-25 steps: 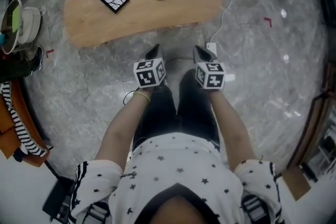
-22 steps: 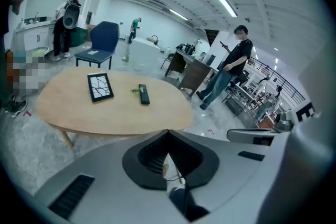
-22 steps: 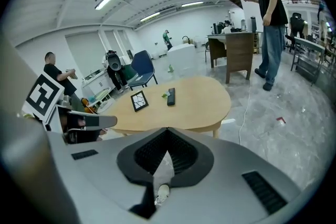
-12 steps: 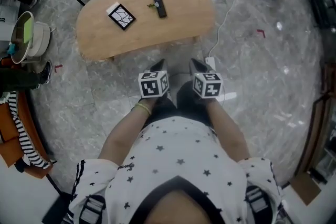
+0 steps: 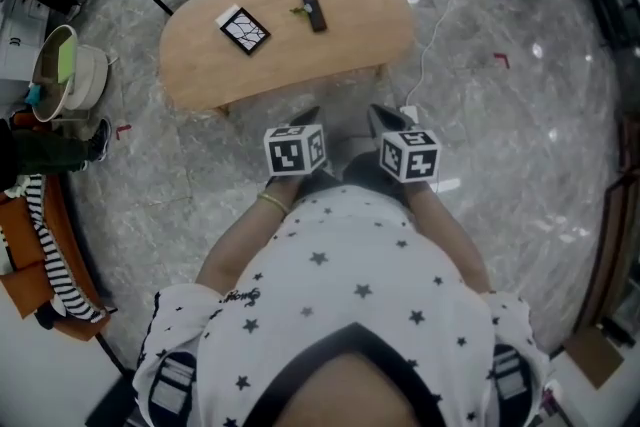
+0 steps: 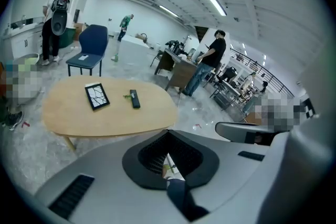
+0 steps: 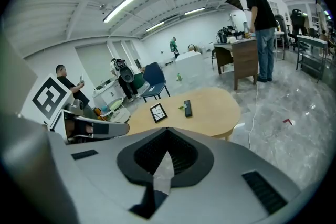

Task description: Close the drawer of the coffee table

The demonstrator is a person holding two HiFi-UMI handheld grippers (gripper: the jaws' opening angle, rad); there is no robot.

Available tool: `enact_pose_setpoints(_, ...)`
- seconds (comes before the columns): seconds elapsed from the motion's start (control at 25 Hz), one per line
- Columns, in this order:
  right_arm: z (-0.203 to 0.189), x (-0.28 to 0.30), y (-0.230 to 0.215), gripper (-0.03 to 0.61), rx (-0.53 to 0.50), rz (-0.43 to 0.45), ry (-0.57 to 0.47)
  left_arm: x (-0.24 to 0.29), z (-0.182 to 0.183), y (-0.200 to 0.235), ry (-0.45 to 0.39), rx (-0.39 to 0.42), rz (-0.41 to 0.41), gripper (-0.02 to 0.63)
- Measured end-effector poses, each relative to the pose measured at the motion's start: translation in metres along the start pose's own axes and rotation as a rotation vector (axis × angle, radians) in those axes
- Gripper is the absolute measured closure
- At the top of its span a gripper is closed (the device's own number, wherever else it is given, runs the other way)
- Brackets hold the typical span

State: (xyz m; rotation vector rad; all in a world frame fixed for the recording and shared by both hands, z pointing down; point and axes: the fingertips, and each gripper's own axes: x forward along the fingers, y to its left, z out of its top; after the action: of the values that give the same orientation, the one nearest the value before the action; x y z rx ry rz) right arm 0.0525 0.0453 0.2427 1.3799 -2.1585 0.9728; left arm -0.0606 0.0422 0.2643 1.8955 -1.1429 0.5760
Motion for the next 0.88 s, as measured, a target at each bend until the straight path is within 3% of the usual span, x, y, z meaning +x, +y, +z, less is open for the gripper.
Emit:
enact_pose_setpoints(0.48, 0.019, -0.013, 0.026, 0.569, -0.030, 0.032, -0.073, -0.028, 0.019, 0.025, -0.065, -0.007, 0.033, 0.604)
enact_pose_setpoints(0.88, 0.010, -0.012, 0.033, 0.571, 0.013, 0.055, -0.077, -0.032, 0.012, 0.027, -0.055, 0.001, 0.027, 0.604)
